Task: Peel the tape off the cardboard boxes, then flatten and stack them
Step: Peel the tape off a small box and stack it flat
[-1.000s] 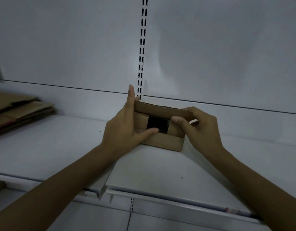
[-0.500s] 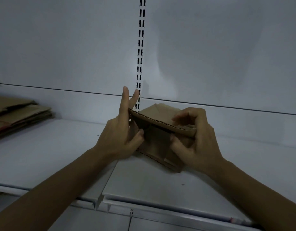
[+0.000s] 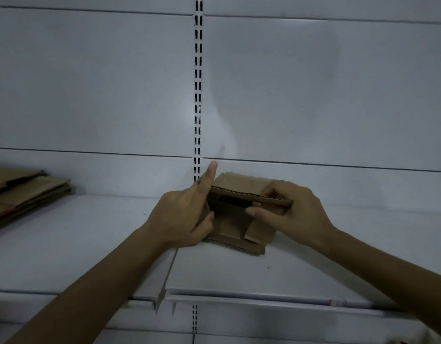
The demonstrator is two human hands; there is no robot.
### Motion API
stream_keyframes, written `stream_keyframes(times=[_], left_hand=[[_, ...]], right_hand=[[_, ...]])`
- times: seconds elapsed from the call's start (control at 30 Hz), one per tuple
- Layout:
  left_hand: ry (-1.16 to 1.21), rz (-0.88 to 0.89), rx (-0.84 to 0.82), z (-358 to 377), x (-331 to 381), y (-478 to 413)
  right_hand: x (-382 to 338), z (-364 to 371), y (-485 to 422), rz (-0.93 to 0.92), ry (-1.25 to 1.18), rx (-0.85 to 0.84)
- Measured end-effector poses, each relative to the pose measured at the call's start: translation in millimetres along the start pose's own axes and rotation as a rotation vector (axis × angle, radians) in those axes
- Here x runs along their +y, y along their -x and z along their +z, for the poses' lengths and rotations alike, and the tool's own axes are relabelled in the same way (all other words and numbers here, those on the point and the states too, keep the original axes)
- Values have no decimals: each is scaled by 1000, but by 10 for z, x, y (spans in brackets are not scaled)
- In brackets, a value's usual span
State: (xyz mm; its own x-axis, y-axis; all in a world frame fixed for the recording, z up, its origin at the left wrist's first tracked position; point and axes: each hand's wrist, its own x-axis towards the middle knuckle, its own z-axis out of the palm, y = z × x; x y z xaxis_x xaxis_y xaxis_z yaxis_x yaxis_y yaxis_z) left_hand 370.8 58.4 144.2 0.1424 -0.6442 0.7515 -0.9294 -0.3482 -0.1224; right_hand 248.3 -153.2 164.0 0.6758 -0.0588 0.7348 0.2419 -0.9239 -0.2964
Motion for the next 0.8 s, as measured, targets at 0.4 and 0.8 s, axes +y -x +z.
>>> stream_keyframes(times=[0.4, 0.8], left_hand=[[-231, 492, -207, -210, 251, -154], [-169, 25, -296, -678, 1284, 800]], right_hand=[[87, -516, 676, 83, 23, -563], [-248, -679, 1380, -472, 234, -192]])
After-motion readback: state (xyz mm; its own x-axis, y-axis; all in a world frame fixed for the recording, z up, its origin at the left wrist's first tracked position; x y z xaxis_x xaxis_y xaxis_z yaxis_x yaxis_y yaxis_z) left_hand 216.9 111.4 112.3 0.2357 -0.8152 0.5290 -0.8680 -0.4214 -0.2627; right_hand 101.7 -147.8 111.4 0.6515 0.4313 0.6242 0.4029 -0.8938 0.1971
